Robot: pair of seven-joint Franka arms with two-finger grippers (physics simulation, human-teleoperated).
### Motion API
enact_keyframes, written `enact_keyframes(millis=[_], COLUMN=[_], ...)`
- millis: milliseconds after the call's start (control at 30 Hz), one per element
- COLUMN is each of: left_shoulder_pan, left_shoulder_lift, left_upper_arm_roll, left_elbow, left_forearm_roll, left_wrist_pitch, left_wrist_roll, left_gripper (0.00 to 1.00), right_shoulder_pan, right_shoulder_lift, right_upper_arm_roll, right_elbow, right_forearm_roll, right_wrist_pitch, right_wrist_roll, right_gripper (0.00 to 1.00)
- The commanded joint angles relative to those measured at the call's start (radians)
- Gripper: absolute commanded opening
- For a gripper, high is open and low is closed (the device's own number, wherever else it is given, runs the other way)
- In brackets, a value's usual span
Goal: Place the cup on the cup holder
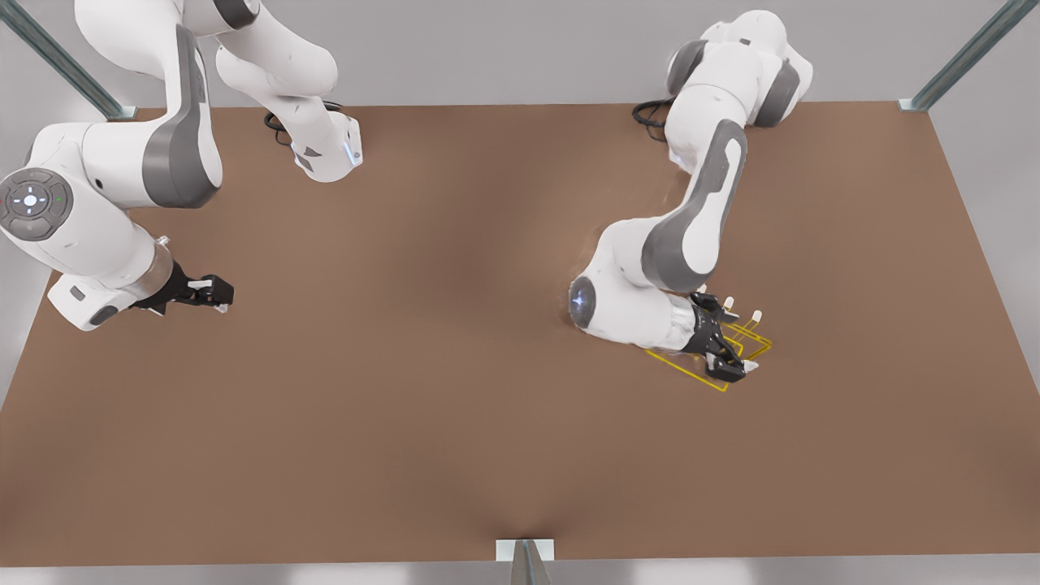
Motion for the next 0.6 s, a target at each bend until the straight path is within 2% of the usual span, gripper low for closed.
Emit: enact_keyframes(millis=[0, 33, 100, 167, 233, 567], left_shoulder_pan=[0.164, 0.248, 0.308, 0.324, 0.331, 0.337], left_shoulder_lift=[-0.050, -0.065, -0.278, -0.454, -0.602, -0.625], left_upper_arm_roll=[0.004, 0.000, 0.013, 0.004, -0.049, -0.054], left_elbow=[0.046, 0.049, 0.000, -0.170, -0.420, -0.459], left_forearm_roll=[-0.739, -0.835, -0.813, -0.769, -0.712, -0.706], left_wrist_pitch=[-0.041, 0.035, 0.035, 0.080, 0.236, 0.253], left_wrist_roll=[-0.667, -1.104, -1.108, -0.986, -0.969, -0.961], left_gripper=[1.00, 1.00, 1.00, 1.00, 1.00, 1.00], right_shoulder_pan=[-0.003, -0.003, -0.004, 0.002, -0.001, 0.005], right_shoulder_lift=[-0.001, -0.001, -0.001, -0.001, 0.000, 0.000], right_upper_arm_roll=[0.000, 0.000, 0.000, 0.000, 0.000, 0.003], right_elbow=[0.001, 0.003, 0.003, 0.004, 0.006, 0.004], right_forearm_roll=[0.001, -0.001, -0.001, 0.001, -0.003, 0.007], right_wrist_pitch=[-0.004, -0.004, -0.004, -0.004, -0.002, -0.001], right_wrist_roll=[0.000, 0.000, 0.000, 0.005, 0.005, 0.008], right_gripper=[1.00, 1.00, 1.00, 1.00, 1.00, 1.00])
